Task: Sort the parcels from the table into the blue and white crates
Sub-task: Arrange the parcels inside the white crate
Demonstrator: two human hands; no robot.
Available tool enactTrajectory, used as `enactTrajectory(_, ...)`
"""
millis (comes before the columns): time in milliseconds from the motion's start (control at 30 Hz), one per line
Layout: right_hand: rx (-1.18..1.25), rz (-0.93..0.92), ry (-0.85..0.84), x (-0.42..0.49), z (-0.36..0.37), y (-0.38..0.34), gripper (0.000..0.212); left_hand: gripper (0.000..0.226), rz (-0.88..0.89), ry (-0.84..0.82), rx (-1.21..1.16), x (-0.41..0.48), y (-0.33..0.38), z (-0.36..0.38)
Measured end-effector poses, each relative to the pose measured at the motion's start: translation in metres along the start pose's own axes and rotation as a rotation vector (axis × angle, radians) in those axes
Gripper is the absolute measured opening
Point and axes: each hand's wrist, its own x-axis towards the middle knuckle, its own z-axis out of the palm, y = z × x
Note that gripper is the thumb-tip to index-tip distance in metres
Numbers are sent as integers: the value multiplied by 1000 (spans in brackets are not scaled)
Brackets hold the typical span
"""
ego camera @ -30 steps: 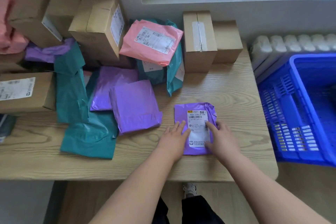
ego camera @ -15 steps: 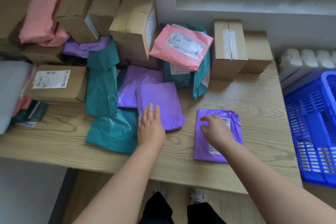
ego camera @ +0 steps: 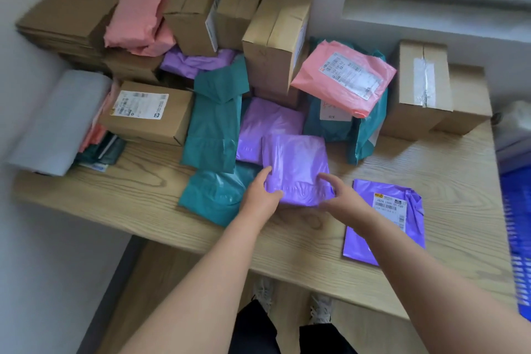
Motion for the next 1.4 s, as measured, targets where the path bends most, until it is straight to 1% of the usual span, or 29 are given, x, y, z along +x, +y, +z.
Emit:
enactTrajectory(67,-77,-57,-25,-5,-6,0,82,60,-32,33,-137,-1,8,-4)
enactTrajectory(100,-138,-83,12,-8,-8,-1,79,55,-42,41,-207,-2,12,-6)
enactTrajectory(167,-205,-148,167,-15,-13,-5,62,43,-75,21,-375,-6,22,-11)
enactTrajectory(233,-106,-212,291,-26,-22,-14,37,19,-97,12,-540,-13,35,-16)
enactTrajectory(267,-20,-256,299,-31,-27,-19,26,17,-110,13,-603,-20,43,-20)
enactTrajectory(333,140,-302,262,-41,-37,-26,13,29,-114,1,-648,-25,52,-25)
enactTrajectory(433,426,-247,173,-51,-52,-33,13,34,-61,-10,-589,-28,54,-29)
enactTrajectory(533,673,-169,97,-58,-61,-36,22,36,-64,-106,-570,-32,56,-24)
enactTrajectory(567,718,-160,92,-61,-62,-37,22,43,-79,-164,-581,-35,57,-22)
enactTrajectory(633,793,-146,82,-65,-62,-38,21,71,-122,-229,-629,-37,54,-14)
enactTrajectory(667,823,-139,81,-67,-61,-38,20,77,-122,-251,-645,-38,53,-12)
enactTrajectory(700,836,-132,90,-67,-61,-37,20,73,-104,-267,-651,-42,53,-10)
enactTrajectory(833,847,-89,131,-66,-60,-27,22,35,-74,-375,-660,-51,51,-6)
enactTrajectory(900,837,-109,147,-65,-61,-22,28,24,-44,-370,-622,-51,51,-6)
enactTrajectory(933,792,-126,172,-64,-61,-20,34,22,-35,-361,-570,-50,52,-8)
enactTrajectory(967,703,-135,211,-64,-61,-20,42,20,-18,-354,-490,-49,52,-10)
enactTrajectory(1033,435,-146,287,-63,-62,-21,53,19,37,-370,-266,-48,53,-13)
enactTrajectory(1067,286,-159,276,-65,-62,-22,57,20,60,-387,-143,-49,53,-14)
enactTrajectory(1100,140,-167,222,-65,-62,-23,59,21,84,-407,-40,-49,54,-14)
enactTrajectory(1133,32,-165,143,-67,-62,-25,58,22,99,-413,31,-50,55,-14)
enactTrajectory(1167,-25,-159,73,-69,-62,-26,55,20,112,-410,56,-51,56,-13)
enactTrajectory(1200,-37,-154,40,-70,-61,-25,48,16,124,-400,52,-53,58,-11)
enactTrajectory(1233,-31,-162,46,-72,-60,-26,38,15,145,-372,41,-53,59,-8)
enactTrajectory(1267,-20,-172,75,-74,-60,-26,27,18,170,-324,22,-54,61,-6)
enactTrajectory(1300,7,-176,115,-76,-60,-27,18,27,200,-240,21,-51,59,-3)
enactTrajectory(1333,56,-171,160,-76,-60,-27,13,41,222,-134,60,-46,57,0)
enactTrajectory(1400,277,-133,221,-74,-60,-23,13,76,224,34,216,-42,56,-1)
